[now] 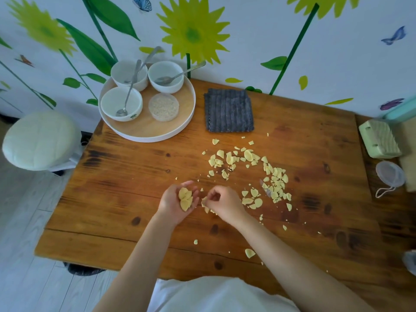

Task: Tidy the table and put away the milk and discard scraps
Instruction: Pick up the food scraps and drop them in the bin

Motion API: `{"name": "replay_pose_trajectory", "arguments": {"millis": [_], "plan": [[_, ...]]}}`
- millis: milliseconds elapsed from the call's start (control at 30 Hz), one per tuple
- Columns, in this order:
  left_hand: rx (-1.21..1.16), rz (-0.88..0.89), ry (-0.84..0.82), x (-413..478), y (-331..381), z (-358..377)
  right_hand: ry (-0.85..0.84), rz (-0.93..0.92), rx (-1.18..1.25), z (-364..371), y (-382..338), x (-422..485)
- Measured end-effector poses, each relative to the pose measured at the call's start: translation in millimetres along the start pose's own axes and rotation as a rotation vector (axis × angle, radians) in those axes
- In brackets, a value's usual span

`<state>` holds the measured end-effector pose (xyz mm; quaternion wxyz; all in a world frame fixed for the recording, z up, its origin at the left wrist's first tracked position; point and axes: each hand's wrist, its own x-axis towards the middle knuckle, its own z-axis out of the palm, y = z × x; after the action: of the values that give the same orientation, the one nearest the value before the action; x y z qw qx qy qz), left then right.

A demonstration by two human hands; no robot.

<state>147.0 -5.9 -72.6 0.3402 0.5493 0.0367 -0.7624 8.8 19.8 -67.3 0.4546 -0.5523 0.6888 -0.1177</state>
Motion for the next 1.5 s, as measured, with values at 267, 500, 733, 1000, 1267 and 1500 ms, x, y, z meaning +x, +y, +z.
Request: {"name": "replay_pose_trajectory", "arguments": {"millis": [267,500,733,1000,1267,1500], "plan": [[-0.153,-0.044,-0.034,-1.6,-3.8,-0.3,0.091,-0.095,-0.119,-2.6,-12.1,11.5],[-0.168,0.025,0.046,-8.2,3.9,-7.7,0.017,-0.160,-0.501,11.7,4.7,9.1],[-0.121,-0.015,0.025,-9.5,-3.1,1.4,-0.053,-0.141,0.095,-5.8,-14.1,3.0],[-0.168,-0.081,-0.070,-3.6,-14.3,36.6,0.221,-0.065,-0.011,-68.0,5.9,19.4],[-0.113,-0.072,-0.058,15.7,-10.6,60.6,0.309,0.076,-0.206,-98.5,51.7,56.1],[-0.102,-0.087,-0.060,29.1,-7.4,69.8,0.396,0.123,-0.340,-102.0,53.5,92.5]]}}
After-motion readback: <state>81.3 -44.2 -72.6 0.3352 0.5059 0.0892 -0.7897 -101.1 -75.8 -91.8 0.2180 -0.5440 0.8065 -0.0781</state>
